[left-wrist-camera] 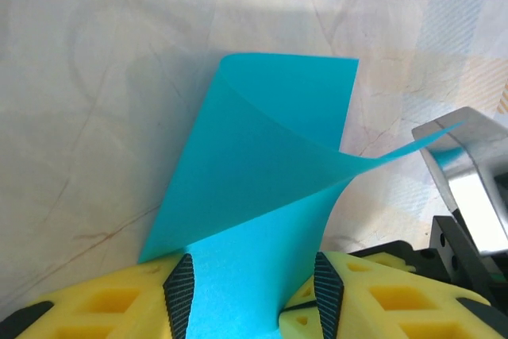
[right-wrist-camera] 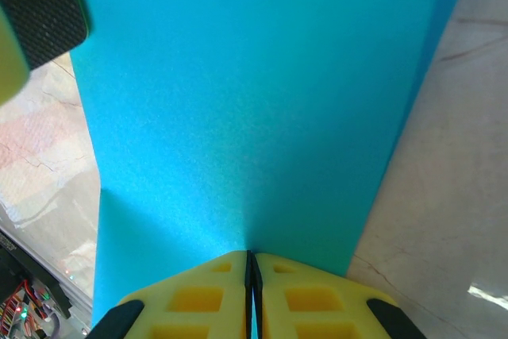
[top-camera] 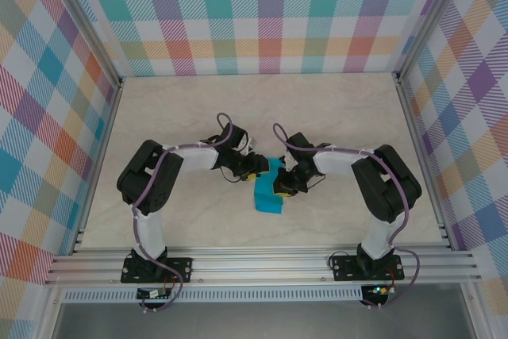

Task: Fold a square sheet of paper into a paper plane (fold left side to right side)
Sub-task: First fold the square sheet of paper in half at the center of the table.

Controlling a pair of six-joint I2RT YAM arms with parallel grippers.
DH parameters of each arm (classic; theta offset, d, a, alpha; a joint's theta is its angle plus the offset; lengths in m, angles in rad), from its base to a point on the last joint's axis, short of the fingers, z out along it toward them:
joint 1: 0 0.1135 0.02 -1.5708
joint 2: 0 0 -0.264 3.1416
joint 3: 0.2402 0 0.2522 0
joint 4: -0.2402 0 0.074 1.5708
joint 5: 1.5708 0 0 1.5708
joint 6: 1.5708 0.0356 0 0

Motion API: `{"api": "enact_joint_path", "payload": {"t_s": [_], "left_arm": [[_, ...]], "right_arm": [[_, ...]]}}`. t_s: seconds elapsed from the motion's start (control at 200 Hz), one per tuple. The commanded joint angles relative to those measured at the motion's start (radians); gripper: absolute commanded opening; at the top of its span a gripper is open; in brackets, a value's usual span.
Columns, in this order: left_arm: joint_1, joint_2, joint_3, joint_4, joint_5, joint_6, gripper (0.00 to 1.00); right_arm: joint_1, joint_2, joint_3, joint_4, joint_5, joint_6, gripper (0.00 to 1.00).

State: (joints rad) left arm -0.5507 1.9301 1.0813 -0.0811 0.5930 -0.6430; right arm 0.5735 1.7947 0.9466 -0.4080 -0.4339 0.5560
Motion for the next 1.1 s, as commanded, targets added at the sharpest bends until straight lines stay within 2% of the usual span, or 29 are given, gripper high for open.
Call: {"api": "enact_joint_path", "payload": {"t_s": [0.0,0.53,0.715,1.095], "left_arm": [[0.044,0.046,0.037,0.017,-0.076,-0.002,0.48],[0.054,0.131,0.152,0.068,-0.042,-0.046,0.52],[0.055,0.144,0.185,0.072,-0.022,-0.05,0.48],[0.057,0.181,0.245,0.081,-0.002,-0.064,0.48]], "right_arm": [[0.003,0.049,-0.028,-0.089,0.107,-0.024,0.12],[0.003,0.051,-0.032,-0.086,0.107,-0.024,0.12],[0.003,0.052,-0.032,-0.084,0.107,-0.024,0.12],[0.004,0.054,-0.031,-0.08,0.107,-0.024,0.12]]}}
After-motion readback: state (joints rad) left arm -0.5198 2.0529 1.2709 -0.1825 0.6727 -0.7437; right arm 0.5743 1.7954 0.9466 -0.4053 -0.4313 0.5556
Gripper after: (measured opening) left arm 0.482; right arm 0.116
